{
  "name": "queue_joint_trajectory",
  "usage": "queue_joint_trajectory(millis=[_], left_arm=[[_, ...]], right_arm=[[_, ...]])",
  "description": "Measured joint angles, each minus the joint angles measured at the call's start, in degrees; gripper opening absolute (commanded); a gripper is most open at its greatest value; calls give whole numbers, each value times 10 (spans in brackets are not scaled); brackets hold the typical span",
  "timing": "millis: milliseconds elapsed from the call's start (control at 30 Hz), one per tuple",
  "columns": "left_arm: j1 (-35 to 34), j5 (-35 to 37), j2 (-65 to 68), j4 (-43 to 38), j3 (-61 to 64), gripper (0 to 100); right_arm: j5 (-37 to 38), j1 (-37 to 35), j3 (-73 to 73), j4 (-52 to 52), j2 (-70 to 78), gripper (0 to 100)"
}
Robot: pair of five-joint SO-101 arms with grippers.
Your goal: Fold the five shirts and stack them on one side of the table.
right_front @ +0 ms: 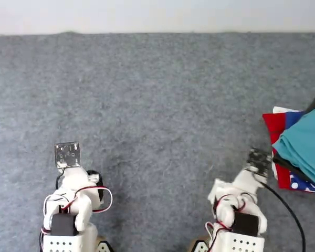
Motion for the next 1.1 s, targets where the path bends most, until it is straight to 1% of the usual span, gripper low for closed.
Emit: queue_joint_trajectory(millis=[100, 200, 467, 633, 1100], left_arm=[[-1, 0, 0, 5, 0, 13], [-1, 0, 0, 9, 0, 13], [-1, 0, 0, 9, 0, 14], [-1, 0, 0, 9, 0, 14], [-1, 0, 0, 9, 0, 14]], right_arm=[[-4, 34, 0, 0, 0, 9], [-6, 30, 0, 0, 0, 9], [-6, -127, 0, 0, 0, 9], [-6, -172, 0, 0, 0, 9], [-6, -178, 0, 0, 0, 9]])
